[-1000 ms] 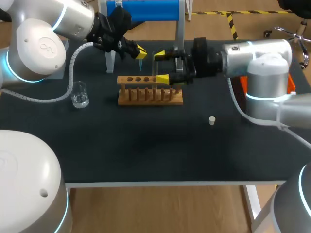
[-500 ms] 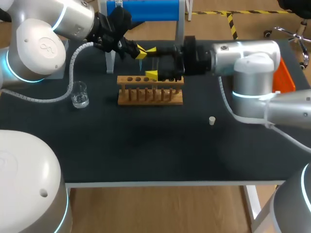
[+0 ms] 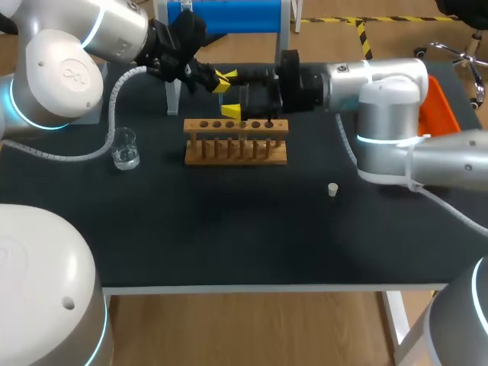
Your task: Invert the test tube, pick up the pipette, mount the tip to pipette, aspirate from beaker and dispense into the tube, eject the tip, return the pipette, and cap with the stopper.
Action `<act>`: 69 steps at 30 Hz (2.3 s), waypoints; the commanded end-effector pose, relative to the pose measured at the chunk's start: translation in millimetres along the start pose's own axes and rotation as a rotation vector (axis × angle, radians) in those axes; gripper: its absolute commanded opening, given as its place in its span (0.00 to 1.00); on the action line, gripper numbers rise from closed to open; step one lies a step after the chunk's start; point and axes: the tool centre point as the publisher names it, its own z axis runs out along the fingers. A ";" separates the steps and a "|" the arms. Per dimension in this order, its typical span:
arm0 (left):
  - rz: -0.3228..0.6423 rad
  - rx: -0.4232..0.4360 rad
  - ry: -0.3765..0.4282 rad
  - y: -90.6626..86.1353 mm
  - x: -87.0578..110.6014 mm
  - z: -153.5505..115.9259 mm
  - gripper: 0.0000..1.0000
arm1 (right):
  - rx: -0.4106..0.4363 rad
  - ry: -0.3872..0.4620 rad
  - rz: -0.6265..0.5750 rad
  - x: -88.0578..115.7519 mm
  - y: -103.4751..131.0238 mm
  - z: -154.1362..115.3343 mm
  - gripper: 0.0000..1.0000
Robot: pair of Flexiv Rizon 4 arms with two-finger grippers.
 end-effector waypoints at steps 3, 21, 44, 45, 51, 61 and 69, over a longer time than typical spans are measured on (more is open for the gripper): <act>-0.001 -0.006 0.004 -1.0 -1.0 -0.8 0.00 | -0.004 0.003 0.007 3.1 -1.7 4.2 1.00; -0.001 -0.006 0.004 -1.0 -1.0 -0.8 0.00 | -0.008 0.004 0.004 5.6 -0.6 14.7 0.84; -0.001 -0.006 0.004 -1.0 -1.0 -0.8 0.00 | -0.011 0.013 0.000 8.2 -0.9 13.3 0.00; -0.001 -0.006 0.004 -1.0 -1.0 -0.8 0.00 | -0.011 0.012 0.000 8.4 -0.9 12.8 0.00; -0.001 -0.006 0.004 -1.0 -1.0 -0.8 1.00 | -0.012 0.011 0.001 10.1 -0.1 7.0 0.00; -0.001 -0.006 0.004 -1.0 -1.0 -0.8 1.00 | 0.000 -0.006 -0.010 17.4 6.1 -32.9 0.00; -0.001 -0.006 0.004 -1.0 -1.0 -0.8 1.00 | 0.022 -0.019 -0.036 30.4 10.5 -96.5 0.00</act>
